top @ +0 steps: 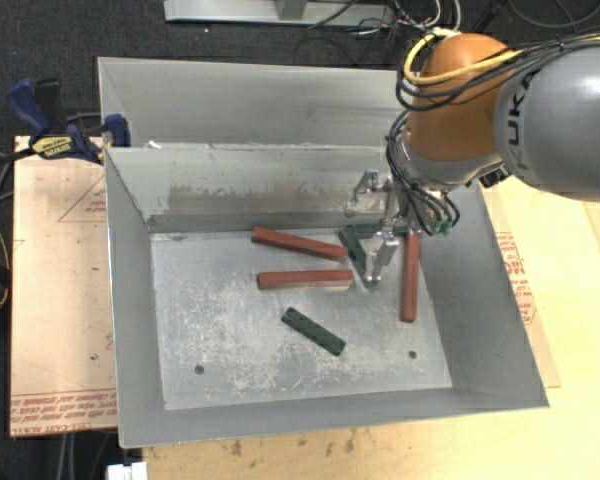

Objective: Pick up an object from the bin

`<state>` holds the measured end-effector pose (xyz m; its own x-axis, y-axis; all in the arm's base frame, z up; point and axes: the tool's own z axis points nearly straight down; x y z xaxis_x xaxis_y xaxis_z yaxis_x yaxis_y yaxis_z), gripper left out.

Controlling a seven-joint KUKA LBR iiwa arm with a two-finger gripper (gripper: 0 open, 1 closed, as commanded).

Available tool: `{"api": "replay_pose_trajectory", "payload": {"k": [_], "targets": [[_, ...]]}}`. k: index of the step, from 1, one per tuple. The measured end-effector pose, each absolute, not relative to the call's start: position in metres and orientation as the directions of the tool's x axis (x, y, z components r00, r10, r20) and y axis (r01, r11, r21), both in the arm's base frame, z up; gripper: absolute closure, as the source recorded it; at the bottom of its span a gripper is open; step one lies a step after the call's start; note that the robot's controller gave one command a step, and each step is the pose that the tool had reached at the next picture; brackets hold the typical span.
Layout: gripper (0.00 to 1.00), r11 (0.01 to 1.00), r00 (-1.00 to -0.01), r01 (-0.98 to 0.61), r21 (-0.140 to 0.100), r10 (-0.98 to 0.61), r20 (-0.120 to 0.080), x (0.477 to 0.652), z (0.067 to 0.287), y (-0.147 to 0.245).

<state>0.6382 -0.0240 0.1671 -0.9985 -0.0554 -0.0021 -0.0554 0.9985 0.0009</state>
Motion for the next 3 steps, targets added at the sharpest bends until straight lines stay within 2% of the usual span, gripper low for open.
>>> {"api": "replay_pose_trajectory", "payload": {"k": [1,2,3], "targets": [[1.00,0.988,-0.988,-0.153,-0.003,-0.153,-0.032,0.638,0.083,-0.014],[1.00,0.988,-0.988,-0.153,-0.003,-0.153,-0.032,0.638,0.083,-0.014],[1.00,0.994,-0.994,-0.106,0.001,-0.106,-0.004,0.640,0.198,-0.014]]}}
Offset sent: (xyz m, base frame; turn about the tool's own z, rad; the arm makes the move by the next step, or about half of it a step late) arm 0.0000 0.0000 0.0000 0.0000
